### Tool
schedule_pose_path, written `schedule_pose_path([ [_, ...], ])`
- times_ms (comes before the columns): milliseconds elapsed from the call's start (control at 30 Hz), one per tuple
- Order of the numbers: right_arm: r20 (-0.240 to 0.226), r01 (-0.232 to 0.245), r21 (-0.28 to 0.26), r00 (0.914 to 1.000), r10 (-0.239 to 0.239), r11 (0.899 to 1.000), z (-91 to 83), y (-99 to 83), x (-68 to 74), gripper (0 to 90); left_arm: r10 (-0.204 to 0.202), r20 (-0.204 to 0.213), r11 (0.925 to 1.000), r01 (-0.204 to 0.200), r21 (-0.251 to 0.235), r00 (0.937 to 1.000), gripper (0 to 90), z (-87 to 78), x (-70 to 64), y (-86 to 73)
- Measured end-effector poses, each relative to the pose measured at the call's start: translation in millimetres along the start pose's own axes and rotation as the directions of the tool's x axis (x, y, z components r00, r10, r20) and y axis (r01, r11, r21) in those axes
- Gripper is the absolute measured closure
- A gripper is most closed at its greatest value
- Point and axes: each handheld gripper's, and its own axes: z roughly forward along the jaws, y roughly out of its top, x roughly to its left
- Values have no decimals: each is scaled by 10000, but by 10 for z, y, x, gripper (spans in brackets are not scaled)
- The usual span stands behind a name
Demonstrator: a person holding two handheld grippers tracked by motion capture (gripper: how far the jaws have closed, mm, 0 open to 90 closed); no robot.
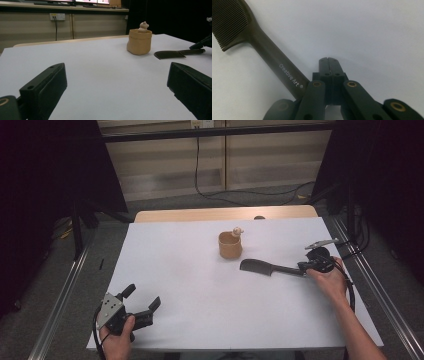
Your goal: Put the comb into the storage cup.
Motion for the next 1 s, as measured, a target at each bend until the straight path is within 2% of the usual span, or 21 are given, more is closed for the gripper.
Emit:
schedule_pose_path([
  [200, -40, -8, 68, 10000, 8, 10000, -9, -3, 20, 900, -13, 34, 10000, 13, 1, 10000, 28, 1, -3, 1],
  [700, 49, 460, 359, 9989, -462, 9983, -52, -18, 119, 900, 43, -8, 10000, -43, -10, 10000, 28, -8, 0, 4],
  [1000, -145, 388, 405, 9992, -383, 9984, -75, -39, 131, 900, 76, 81, 10000, -76, -12, 9999, 28, -4, -16, 4],
])
